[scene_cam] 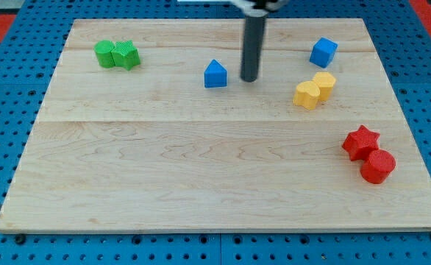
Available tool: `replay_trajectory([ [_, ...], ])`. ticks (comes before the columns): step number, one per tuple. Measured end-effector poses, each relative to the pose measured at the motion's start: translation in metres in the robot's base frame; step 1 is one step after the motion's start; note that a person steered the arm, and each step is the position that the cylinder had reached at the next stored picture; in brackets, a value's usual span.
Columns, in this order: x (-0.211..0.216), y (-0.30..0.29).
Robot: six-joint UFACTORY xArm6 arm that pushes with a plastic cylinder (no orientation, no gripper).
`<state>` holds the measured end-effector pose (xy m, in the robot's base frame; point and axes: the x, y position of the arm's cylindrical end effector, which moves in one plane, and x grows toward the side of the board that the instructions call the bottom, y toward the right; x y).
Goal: Push the blue triangle into blue cube
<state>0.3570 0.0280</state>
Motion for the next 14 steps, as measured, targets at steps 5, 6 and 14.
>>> replay_trajectory([
  [5,0.048,-0.105],
  [6,0.012,-0.051],
  [14,0.029,-0.127],
])
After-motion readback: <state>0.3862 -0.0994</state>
